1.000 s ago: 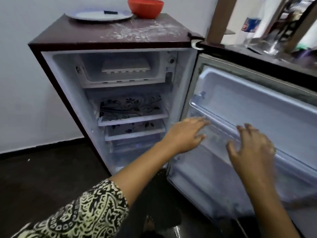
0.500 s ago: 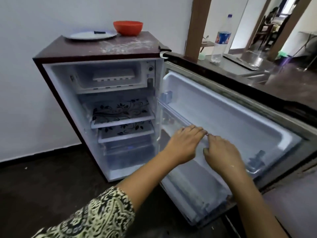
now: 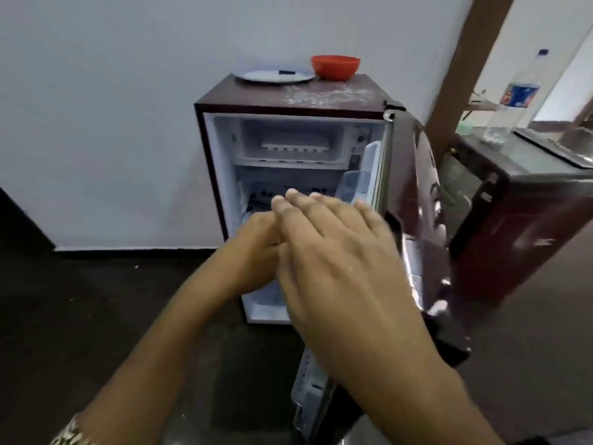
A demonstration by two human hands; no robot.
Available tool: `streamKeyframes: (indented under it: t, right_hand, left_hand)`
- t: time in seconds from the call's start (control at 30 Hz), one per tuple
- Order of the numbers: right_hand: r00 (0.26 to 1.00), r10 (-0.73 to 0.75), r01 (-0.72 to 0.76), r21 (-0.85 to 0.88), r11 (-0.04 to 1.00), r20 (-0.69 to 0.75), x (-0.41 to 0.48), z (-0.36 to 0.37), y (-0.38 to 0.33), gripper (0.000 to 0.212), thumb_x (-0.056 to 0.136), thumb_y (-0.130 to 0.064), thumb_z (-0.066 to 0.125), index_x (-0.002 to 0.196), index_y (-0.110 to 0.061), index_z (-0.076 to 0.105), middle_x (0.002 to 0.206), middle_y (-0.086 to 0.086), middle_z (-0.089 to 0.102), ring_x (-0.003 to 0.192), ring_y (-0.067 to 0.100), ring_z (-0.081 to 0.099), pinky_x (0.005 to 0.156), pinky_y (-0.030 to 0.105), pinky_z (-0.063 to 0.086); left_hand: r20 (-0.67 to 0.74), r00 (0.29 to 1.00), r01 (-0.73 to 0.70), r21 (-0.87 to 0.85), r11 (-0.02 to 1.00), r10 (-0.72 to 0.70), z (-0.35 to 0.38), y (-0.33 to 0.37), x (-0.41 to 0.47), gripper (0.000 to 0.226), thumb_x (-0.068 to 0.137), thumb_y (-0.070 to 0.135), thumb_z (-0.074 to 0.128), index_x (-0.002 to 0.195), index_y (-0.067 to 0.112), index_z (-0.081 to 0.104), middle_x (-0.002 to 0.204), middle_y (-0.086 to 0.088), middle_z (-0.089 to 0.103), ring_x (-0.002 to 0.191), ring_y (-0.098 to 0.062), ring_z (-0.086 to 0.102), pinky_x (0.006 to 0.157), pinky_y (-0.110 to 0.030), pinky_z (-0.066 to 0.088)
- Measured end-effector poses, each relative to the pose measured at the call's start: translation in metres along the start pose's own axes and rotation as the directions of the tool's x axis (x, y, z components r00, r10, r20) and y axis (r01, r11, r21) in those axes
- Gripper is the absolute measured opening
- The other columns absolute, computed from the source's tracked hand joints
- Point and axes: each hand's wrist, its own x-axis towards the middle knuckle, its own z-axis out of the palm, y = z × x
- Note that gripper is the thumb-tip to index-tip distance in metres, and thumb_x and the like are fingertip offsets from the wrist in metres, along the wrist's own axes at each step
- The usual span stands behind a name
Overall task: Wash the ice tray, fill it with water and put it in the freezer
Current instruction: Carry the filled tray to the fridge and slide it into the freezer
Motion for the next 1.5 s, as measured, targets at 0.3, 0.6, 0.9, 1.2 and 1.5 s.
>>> streamKeyframes:
  t: [0.3,0.6,0.9,1.2,1.5]
  right_hand:
    - [0.983,0.114,-0.127,0.079,0.989,0.146,0.079,0.076,0.026,0.042,0.085,-0.034,0.032,0.099,-0.015,0.067,0.104,0.003,0.067,0.102,0.028,0.055,0.093,0.042,0.039]
    - [0.996,-0.008,-0.002,0.114,0.993,0.089,0.157,0.175,0.014,0.055,0.092,-0.047,0.027,0.128,-0.019,0.057,0.137,0.003,0.053,0.127,0.022,0.044,0.107,0.043,0.027]
    - [0.995,0.012,-0.009,-0.025,1.000,0.101,0.256,0.267,0.024,0.052,0.096,-0.045,0.031,0.138,-0.018,0.047,0.145,0.003,0.045,0.132,0.022,0.038,0.102,0.041,0.020]
    - [0.999,0.034,-0.032,-0.172,0.985,0.010,0.307,0.326,0.046,0.054,0.094,-0.045,0.031,0.127,-0.010,0.056,0.129,0.011,0.058,0.117,0.026,0.053,0.092,0.043,0.026]
    - [0.987,-0.018,0.045,-0.167,0.985,0.157,0.379,0.295,0.039,0.038,0.093,-0.043,0.037,0.104,-0.016,0.061,0.106,0.005,0.061,0.102,0.028,0.051,0.089,0.043,0.028]
  left_hand:
    - [-0.096,0.992,0.121,0.485,0.866,-0.084,-0.060,-0.005,-0.014,0.035,0.098,0.048,0.041,0.126,0.040,0.059,0.116,0.013,0.067,0.101,-0.008,0.060,0.079,-0.031,0.046]
    - [-0.268,0.925,0.376,0.732,0.567,-0.268,-0.115,-0.078,0.053,0.051,0.091,0.060,0.047,0.133,0.031,0.050,0.126,0.001,0.061,0.116,-0.023,0.056,0.077,-0.034,0.042]
    - [-0.319,0.908,0.417,0.751,0.512,-0.270,-0.164,-0.181,0.156,0.067,0.093,0.046,0.057,0.150,0.024,0.030,0.149,0.003,0.036,0.135,-0.021,0.035,0.092,-0.042,0.045]
    - [-0.289,0.952,0.278,0.671,0.687,-0.103,-0.195,-0.269,0.217,0.068,0.090,0.054,0.054,0.150,0.034,0.030,0.148,0.011,0.041,0.132,-0.018,0.038,0.116,-0.045,0.020]
    - [-0.192,0.974,0.197,0.451,0.871,-0.121,-0.244,-0.269,0.243,0.047,0.075,0.071,0.056,0.108,0.041,0.070,0.105,0.019,0.070,0.096,0.002,0.060,0.090,-0.031,0.048]
